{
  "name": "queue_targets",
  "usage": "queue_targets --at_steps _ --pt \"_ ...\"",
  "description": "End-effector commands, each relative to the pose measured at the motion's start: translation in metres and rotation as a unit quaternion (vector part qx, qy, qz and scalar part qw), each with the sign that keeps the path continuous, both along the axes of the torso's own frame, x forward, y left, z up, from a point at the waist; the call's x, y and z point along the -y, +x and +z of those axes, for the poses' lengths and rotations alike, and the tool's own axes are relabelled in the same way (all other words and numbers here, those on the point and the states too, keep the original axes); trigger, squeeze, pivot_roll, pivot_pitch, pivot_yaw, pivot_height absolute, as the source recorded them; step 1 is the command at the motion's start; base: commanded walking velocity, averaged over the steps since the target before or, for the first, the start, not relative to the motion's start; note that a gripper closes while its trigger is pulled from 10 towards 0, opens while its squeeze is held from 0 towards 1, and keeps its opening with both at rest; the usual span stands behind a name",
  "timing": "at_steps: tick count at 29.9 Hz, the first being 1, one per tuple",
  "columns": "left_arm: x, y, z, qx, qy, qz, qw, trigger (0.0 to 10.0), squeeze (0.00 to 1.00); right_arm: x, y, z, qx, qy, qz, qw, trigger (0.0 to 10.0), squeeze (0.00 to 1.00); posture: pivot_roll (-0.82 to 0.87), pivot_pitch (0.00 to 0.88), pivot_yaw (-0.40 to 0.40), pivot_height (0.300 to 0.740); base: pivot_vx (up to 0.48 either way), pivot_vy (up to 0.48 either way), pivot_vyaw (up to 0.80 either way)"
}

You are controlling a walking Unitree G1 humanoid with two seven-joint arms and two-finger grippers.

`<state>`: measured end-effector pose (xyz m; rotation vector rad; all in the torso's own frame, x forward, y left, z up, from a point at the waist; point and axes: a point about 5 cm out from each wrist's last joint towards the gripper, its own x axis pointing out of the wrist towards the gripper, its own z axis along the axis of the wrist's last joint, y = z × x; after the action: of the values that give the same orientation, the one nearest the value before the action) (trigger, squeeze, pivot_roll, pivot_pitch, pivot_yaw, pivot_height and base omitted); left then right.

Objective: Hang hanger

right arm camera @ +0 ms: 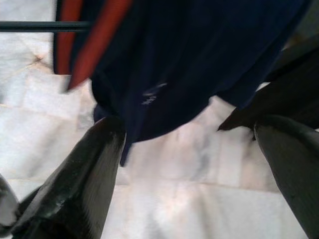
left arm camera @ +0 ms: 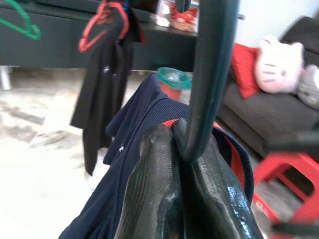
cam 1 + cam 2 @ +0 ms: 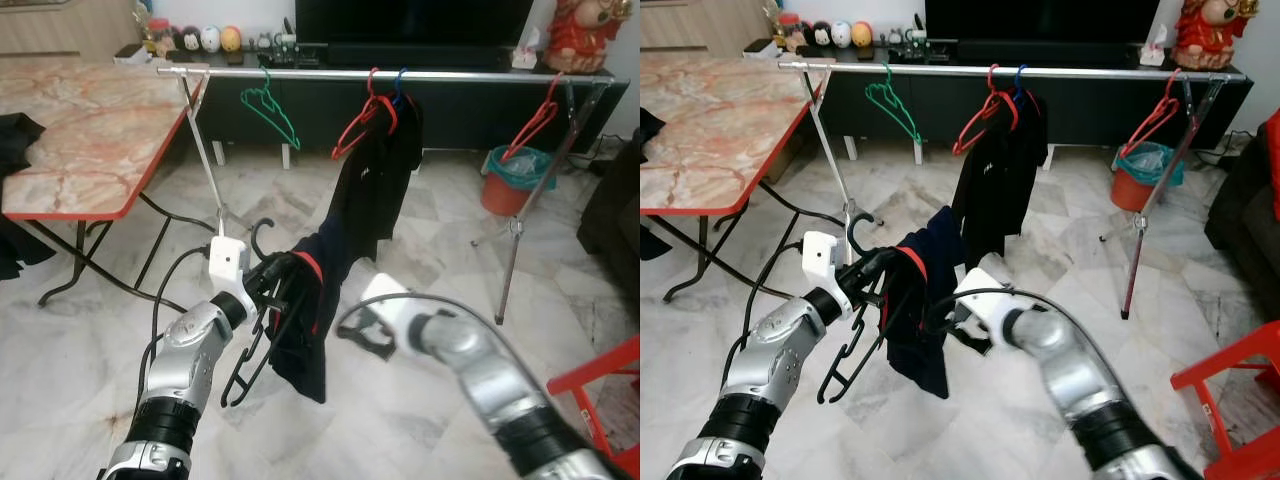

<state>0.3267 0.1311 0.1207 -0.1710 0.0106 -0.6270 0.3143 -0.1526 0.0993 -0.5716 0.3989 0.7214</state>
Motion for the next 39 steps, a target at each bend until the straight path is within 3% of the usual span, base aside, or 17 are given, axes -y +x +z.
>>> queue_targets --at_steps 1,5,11,14,15,20,25,26,34,35,36,37,38,39 --pt "0.003 -0.003 0.01 0.021 0.009 -0.038 0.999 10.0 0.0 0.02 0.005 0.012 0.022 0.005 -0.007 1.0 10.0 0.0 0.06 0.0 0.021 0.74 0.0 0.0 0.0" --pt "0.006 -0.012 0.001 0.004 0.04 -0.102 0.994 10.0 0.0 0.05 0.01 0.026 0.034 -0.005 -0.005 0.999 10.0 0.0 0.05 0.0 0.024 0.74 0.0 0.0 0.0" --pt "0.009 -0.02 -0.007 -0.011 0.065 -0.155 0.986 10.0 0.0 0.062 0.005 0.039 0.026 0.011 0.057 0.998 10.0 0.0 0.04 0.0 0.021 0.74 0.0 0.0 0.0" --pt "0.01 -0.022 -0.009 -0.015 0.073 -0.163 0.984 10.0 0.0 0.064 0.001 0.04 0.006 0.058 0.092 0.994 10.0 0.0 0.04 0.0 0.021 0.74 0.0 0.0 0.0" --pt "0.015 -0.024 -0.009 -0.016 0.073 -0.18 0.981 10.0 0.0 0.066 -0.006 0.04 -0.004 0.073 0.127 0.989 10.0 0.0 0.05 0.0 0.01 0.74 0.0 0.0 0.0" --pt "0.023 -0.031 -0.009 -0.018 0.073 -0.222 0.972 10.0 0.0 0.068 -0.013 0.041 -0.032 0.105 0.17 0.979 10.0 0.0 0.05 0.0 -0.012 0.74 0.0 0.0 0.0" --pt "0.027 -0.042 -0.015 -0.033 0.104 -0.286 0.952 10.0 0.0 0.07 -0.018 0.029 -0.086 0.065 0.219 0.97 10.0 0.0 0.05 0.0 -0.02 0.74 0.0 0.0 0.0" --pt "0.028 -0.042 -0.015 -0.033 0.11 -0.296 0.948 10.0 0.0 0.067 -0.019 0.024 -0.09 0.048 0.235 0.967 10.0 0.0 0.07 0.0 -0.03 0.74 0.0 0.0 0.0" --pt "0.027 -0.042 -0.01 -0.031 0.128 -0.322 0.937 10.0 0.0 0.048 -0.016 0.023 -0.084 0.058 0.281 0.954 10.0 0.0 0.08 0.0 -0.031 0.74 0.0 0.0 0.0" --pt "0.027 -0.043 -0.01 -0.032 0.131 -0.33 0.934 10.0 0.0 0.044 -0.016 0.024 -0.082 0.068 0.294 0.95 10.0 0.36 0.08 0.0 -0.031 0.74 0.0 0.0 0.0" --pt "0.027 -0.043 -0.01 -0.032 0.131 -0.33 0.934 10.0 0.0 0.044 -0.016 0.024 -0.082 0.068 0.294 0.95 10.0 0.36 0.08 0.0 -0.031 0.74 0.0 0.0 0.0" --pt "0.027 -0.043 -0.009 -0.031 0.135 -0.332 0.933 10.0 0.0 0.038 -0.017 0.025 -0.083 0.08 0.314 0.943 10.0 0.84 0.08 0.0 -0.028 0.74 0.0 0.0 0.0" --pt "0.027 -0.043 -0.008 -0.029 0.137 -0.333 0.932 10.0 0.0 0.036 -0.018 0.025 -0.084 0.078 0.321 0.94 10.0 0.89 0.08 0.0 -0.028 0.74 0.0 0.0 0.0" --pt "0.027 -0.043 -0.007 -0.028 0.137 -0.335 0.932 10.0 0.0 0.035 -0.017 0.024 -0.082 0.066 0.324 0.94 10.0 0.81 0.08 0.0 -0.028 0.74 0.0 0.0 0.0"
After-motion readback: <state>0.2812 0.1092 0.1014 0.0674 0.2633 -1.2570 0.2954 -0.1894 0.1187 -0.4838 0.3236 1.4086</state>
